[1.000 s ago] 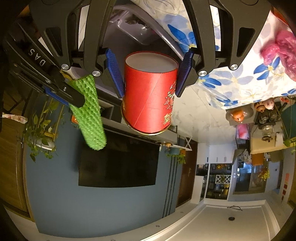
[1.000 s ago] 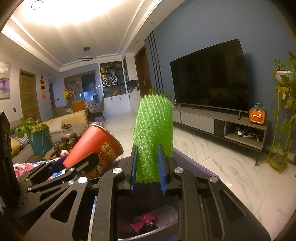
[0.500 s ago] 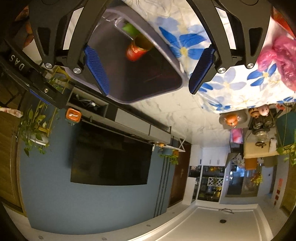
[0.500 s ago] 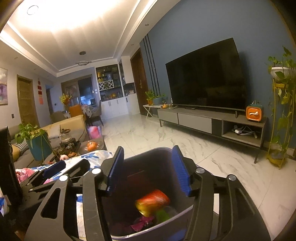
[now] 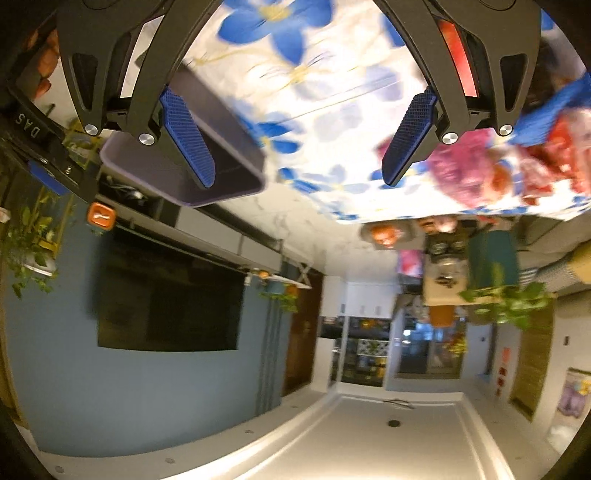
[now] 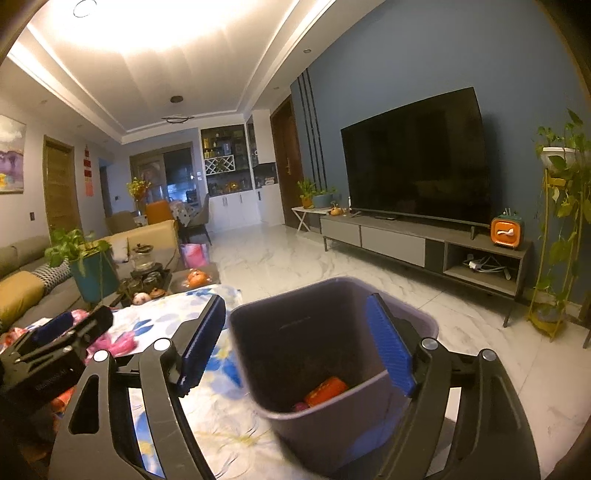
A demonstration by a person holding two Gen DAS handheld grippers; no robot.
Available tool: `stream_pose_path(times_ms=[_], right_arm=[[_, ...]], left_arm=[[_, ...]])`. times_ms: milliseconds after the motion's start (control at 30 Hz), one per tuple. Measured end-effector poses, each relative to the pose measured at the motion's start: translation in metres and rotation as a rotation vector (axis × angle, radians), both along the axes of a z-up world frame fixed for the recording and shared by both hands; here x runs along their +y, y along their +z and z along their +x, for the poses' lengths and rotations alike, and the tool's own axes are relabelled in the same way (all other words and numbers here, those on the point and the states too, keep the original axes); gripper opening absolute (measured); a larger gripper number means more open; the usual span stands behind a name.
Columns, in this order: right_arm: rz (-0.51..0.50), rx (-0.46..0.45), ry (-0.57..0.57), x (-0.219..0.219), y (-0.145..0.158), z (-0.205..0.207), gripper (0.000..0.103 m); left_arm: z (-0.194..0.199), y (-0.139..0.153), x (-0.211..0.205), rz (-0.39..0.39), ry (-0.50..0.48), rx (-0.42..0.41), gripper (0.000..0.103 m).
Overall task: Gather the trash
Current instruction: 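Grasp the blue mesh net with the left tool while the right tool grasps another red cup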
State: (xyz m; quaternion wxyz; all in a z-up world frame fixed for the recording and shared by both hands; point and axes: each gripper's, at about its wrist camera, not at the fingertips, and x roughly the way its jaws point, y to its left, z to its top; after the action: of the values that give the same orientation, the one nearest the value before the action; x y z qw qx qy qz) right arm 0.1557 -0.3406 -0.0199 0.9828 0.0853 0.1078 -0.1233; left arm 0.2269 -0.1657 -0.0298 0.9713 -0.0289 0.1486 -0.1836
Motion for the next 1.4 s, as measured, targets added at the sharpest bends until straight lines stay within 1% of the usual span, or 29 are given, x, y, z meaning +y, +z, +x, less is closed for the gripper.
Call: stream_pose_path(times_ms=[100, 267, 433, 567, 667, 767, 800, 933, 1067, 1200, 1233, 1300, 1400], right_arm=[[0.004, -0.005, 0.017, 0.015, -0.001, -0.008, 0.077], [0.010, -0.019, 0.081, 0.044, -0.003, -0.020, 0.077], [-0.004, -0.008, 0.160, 0.076, -0.007, -0.022, 0.077], [-0.014, 0.026, 0.242, 0.113, -0.019, -0.016, 0.077], [-0.024, 0.048, 0.283, 0.136, -0.027, -0.011, 0.077], [-0.050, 0.071, 0.326, 0.162, -0.038, -0.003, 0.075], [-0.060, 0.082, 0.342, 0.171, -0.042, 0.000, 0.074], [-0.095, 0.125, 0.397, 0.201, -0.059, 0.010, 0.066], [-0.120, 0.168, 0.427, 0.223, -0.073, 0.020, 0.059], [-0.129, 0.199, 0.440, 0.231, -0.080, 0.029, 0.054], [-0.128, 0.212, 0.445, 0.233, -0.081, 0.032, 0.050], [-0.131, 0.233, 0.443, 0.235, -0.083, 0.037, 0.048], [-0.138, 0.247, 0.443, 0.238, -0.083, 0.043, 0.041]], left_arm=[[-0.016, 0.000, 0.029, -0.003, 0.062, -0.006, 0.090], [-0.039, -0.002, 0.070, 0.038, 0.164, -0.034, 0.090], [-0.065, -0.014, 0.127, 0.073, 0.293, -0.046, 0.090], [-0.079, -0.028, 0.170, 0.069, 0.389, -0.017, 0.090], [-0.089, -0.034, 0.195, 0.061, 0.428, -0.011, 0.090], [-0.098, -0.039, 0.212, 0.079, 0.462, -0.016, 0.090], [-0.099, -0.039, 0.216, 0.080, 0.471, -0.014, 0.090], [-0.100, -0.040, 0.238, 0.038, 0.475, 0.004, 0.090], [-0.097, -0.044, 0.246, 0.025, 0.467, 0.015, 0.090], [-0.090, -0.048, 0.250, 0.029, 0.461, 0.028, 0.090], [-0.088, -0.049, 0.251, 0.028, 0.458, 0.033, 0.090], [-0.082, -0.051, 0.254, 0.015, 0.443, 0.056, 0.090], [-0.072, -0.053, 0.260, -0.008, 0.431, 0.094, 0.090]])
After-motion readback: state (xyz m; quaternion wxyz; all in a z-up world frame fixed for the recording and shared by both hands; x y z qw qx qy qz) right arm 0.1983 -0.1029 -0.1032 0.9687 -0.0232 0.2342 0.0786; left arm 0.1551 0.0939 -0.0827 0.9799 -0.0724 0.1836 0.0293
